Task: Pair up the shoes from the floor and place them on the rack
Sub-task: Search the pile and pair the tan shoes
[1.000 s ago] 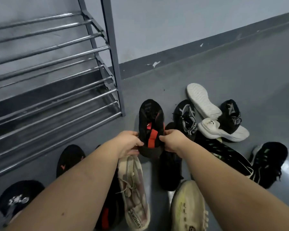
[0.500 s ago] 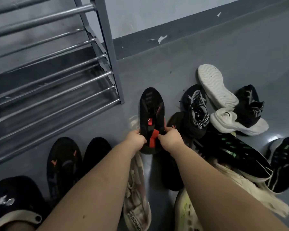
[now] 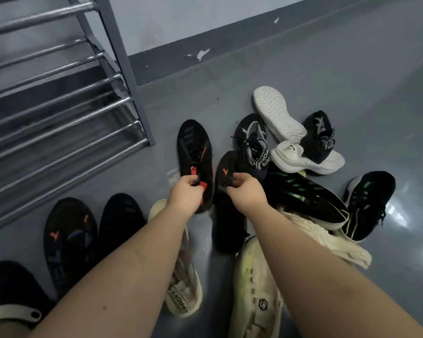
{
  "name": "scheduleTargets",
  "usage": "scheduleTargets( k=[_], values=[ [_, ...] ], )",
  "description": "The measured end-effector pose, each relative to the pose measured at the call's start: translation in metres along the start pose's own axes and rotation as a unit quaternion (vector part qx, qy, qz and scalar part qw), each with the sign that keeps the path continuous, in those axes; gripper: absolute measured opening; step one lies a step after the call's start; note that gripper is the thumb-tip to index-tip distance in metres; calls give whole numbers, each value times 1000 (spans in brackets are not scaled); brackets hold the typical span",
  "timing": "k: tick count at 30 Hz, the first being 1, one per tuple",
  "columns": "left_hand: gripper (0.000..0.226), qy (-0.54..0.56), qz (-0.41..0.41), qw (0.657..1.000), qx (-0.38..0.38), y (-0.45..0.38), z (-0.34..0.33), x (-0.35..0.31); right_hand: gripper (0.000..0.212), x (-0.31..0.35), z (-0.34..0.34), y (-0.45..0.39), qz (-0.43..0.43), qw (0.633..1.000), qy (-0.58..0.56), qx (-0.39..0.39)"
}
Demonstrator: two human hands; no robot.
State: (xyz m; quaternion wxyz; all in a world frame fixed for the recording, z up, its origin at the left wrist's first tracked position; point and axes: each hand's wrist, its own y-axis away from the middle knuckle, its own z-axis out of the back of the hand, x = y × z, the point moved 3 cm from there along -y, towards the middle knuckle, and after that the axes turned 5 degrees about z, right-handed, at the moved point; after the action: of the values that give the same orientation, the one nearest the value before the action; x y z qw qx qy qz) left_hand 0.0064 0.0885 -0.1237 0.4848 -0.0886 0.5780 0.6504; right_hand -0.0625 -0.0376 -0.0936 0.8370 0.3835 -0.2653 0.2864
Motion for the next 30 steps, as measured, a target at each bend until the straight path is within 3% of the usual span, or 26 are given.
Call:
scheduleTargets(
  k=[8, 12, 17, 22, 26, 30],
  values=[
    [35, -102, 6, 990, 100, 24, -45, 25, 54, -47, 25, 14, -55, 998, 38, -16],
    [35, -105, -10, 987, 122, 25, -61, 20, 54, -39, 29, 6, -20, 998, 59, -13],
    [37, -102, -56, 972, 206, 38, -94, -2, 51, -30, 56, 1, 10, 994, 101, -27],
    [50, -126, -78, 947, 286, 67, -130, -7, 45, -69, 101, 19, -32, 983, 132, -126],
    [63, -143, -94, 940, 294, 88, -140, -5, 40, -114, 135, 51, -96, 966, 75, -230],
    [62, -227, -144, 932, 243, 92, -140, -4, 22, -151, 147, 85, -188, 934, -39, -300]
  ],
)
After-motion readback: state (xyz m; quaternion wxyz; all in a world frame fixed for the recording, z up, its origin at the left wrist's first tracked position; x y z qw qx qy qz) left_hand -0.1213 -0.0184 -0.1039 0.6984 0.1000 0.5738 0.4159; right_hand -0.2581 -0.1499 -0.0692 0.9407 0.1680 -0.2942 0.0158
